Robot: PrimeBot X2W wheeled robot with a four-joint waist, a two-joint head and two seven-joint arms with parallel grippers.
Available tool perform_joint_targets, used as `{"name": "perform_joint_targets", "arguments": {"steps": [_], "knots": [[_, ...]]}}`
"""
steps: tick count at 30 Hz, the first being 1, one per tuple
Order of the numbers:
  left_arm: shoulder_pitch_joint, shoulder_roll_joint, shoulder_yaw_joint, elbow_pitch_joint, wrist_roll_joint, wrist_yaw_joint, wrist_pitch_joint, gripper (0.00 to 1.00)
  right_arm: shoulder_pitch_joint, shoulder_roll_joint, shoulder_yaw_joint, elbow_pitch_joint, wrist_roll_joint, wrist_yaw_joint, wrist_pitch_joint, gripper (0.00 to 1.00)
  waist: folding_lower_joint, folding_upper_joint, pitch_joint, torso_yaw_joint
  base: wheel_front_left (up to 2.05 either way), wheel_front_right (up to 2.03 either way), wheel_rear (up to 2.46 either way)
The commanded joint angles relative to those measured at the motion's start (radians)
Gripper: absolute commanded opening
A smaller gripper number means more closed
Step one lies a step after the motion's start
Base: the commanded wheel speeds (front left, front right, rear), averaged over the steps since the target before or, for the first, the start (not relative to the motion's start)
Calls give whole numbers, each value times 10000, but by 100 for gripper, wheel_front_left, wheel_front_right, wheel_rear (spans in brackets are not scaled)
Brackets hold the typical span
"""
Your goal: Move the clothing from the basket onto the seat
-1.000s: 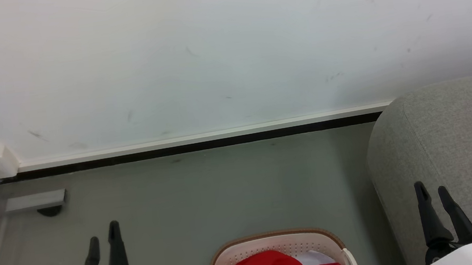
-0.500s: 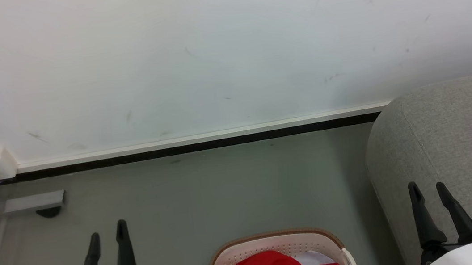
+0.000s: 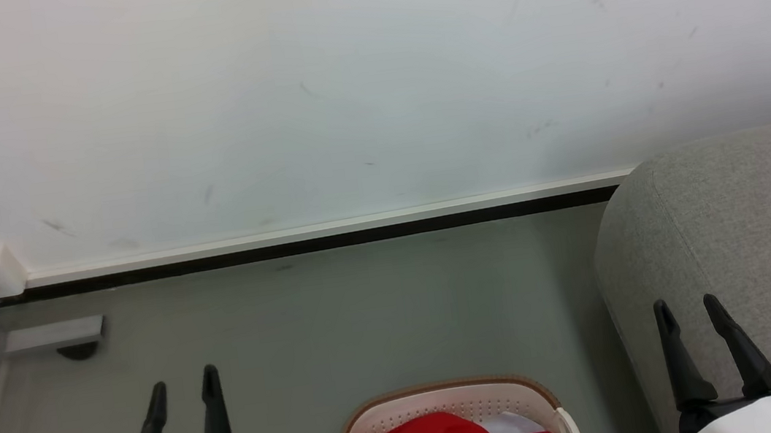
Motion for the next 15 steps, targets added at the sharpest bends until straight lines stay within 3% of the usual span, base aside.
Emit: {"name": "perform_joint_targets", "arguments": {"steps": [1,15], "knots": [[49,90,-7,-65,304,51,-51,100,-135,-5,31,-27,-221,-15,-85,100,0,0,-7,-3,0,0,0],[99,102,-38,-109,1391,76,-355,100,-188,39,189,68,-1241,-17,-382,100,0,0,-40,-46,0,0,0]]}}
